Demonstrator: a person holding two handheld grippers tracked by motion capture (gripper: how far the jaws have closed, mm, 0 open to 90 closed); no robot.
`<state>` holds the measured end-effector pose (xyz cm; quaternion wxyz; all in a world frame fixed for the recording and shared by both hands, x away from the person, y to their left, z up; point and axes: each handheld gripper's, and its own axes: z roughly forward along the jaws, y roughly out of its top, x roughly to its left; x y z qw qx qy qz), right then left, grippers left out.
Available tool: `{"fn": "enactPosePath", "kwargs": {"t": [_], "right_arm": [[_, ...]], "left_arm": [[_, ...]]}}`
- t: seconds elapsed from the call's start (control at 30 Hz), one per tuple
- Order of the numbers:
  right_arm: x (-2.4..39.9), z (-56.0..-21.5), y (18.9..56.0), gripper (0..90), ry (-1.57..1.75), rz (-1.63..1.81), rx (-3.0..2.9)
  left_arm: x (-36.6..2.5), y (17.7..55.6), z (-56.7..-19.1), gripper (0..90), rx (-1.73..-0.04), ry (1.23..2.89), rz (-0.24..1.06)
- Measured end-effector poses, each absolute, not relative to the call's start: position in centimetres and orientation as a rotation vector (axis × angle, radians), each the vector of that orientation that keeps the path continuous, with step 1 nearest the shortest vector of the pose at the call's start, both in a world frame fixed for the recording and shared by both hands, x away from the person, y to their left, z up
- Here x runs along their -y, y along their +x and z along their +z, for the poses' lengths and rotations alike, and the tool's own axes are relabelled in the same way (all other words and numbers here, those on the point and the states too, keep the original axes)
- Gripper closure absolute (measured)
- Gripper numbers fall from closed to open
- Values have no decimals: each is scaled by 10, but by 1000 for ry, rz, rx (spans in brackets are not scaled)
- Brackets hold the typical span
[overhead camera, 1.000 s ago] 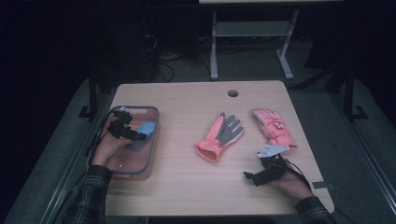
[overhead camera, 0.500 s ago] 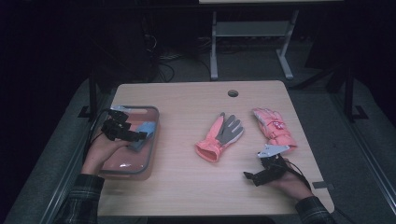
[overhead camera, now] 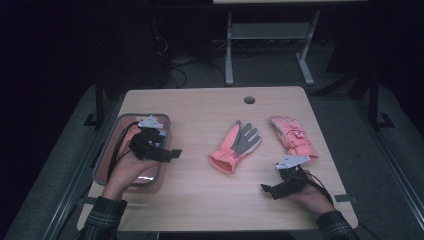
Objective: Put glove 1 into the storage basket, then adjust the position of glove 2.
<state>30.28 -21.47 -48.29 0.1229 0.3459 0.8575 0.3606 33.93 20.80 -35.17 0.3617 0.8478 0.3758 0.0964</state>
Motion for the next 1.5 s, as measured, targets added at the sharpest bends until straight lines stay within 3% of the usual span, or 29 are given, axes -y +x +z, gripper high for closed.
{"fn": "enactPosePath", "kwargs": {"t": [0.63, 1.27, 1.37, 1.5], "right_arm": [[214, -482, 296, 8, 1039, 1041, -2490], [215, -482, 295, 10, 1027, 1039, -2500], [216, -478, 296, 169, 1000, 1048, -2515], [215, -468, 298, 314, 1014, 1059, -2511]], "left_arm": [[-148, 300, -407, 138, -798, 2225, 259], [-142, 284, -463, 136, -776, 2300, 282], [-143, 283, -467, 134, -761, 2299, 281], [-144, 282, -472, 127, -717, 2303, 287]]}}
